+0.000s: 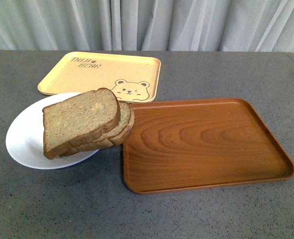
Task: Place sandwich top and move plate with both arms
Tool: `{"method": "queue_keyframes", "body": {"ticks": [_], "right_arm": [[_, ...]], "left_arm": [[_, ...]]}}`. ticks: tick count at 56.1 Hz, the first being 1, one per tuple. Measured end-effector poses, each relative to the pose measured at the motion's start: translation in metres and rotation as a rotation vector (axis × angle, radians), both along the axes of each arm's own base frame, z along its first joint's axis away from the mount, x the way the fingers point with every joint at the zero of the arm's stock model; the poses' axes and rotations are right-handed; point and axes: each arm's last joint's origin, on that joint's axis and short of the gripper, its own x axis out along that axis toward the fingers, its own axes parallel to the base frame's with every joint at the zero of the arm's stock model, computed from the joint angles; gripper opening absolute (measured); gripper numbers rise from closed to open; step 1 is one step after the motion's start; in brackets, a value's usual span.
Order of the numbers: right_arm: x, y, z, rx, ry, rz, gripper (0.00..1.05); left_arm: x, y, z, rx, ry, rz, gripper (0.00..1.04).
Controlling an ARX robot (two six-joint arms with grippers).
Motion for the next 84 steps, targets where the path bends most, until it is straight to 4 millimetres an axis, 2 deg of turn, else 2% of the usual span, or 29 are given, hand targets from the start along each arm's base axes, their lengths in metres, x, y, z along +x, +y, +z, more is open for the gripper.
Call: {"method": "queue_keyframes", "body": {"ticks": [6,38,80,84], "right_arm": [[-0.005,-0.006,0.003,0.001,-0.010,-0.030,0.02],[-0.027,-0.007,0.012,0.001,-0.039,-0.028,0.02],[-0.043,-0.007,0.012,0.001,-0.040,-0.029,0.02],[-0.050,-0.007,0.007,0.001,-0.006,-0.026,0.02]], "left_arm": [[0.000,0.000,0.000,0.000,0.000,0.000,0.96],[0.000,0.000,0.000,0.000,0.000,0.000,0.96],[0.000,0.000,0.000,0.000,0.000,0.000,0.96],[0.000,0.000,0.000,0.000,0.000,0.000,0.96]]}}
